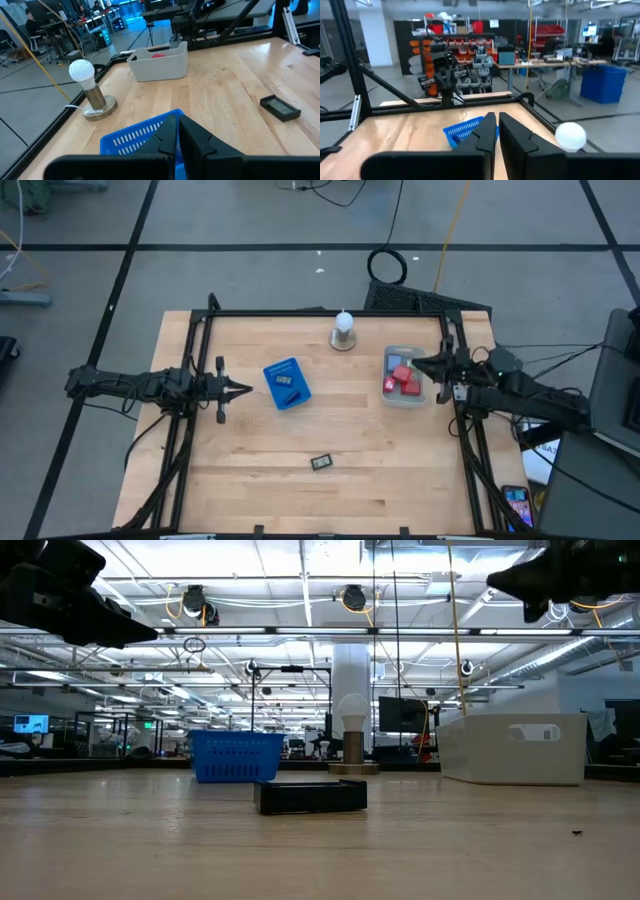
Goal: Pick & Place Office items
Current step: Put the black digital clock into the blue bin
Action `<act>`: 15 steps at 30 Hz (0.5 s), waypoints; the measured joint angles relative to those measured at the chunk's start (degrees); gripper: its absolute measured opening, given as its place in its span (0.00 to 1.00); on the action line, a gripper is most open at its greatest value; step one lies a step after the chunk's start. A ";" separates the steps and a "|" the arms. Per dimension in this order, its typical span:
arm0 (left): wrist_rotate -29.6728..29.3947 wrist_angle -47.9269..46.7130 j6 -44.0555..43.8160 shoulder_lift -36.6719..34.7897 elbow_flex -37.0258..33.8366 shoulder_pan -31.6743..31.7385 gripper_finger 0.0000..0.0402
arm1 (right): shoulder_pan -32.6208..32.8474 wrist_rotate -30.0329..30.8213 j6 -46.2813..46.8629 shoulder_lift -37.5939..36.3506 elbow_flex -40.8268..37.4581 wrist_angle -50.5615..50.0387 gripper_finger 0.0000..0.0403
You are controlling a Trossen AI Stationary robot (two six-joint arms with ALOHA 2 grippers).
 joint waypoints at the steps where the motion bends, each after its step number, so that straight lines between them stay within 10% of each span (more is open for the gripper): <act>1: 0.00 0.00 0.00 0.00 0.00 0.00 0.05 | 0.02 -0.09 0.23 -1.39 -2.07 1.64 0.04; 15: -0.04 -1.22 -0.27 0.03 0.00 0.00 0.05 | -0.15 -2.73 0.54 -7.28 -16.63 13.26 0.00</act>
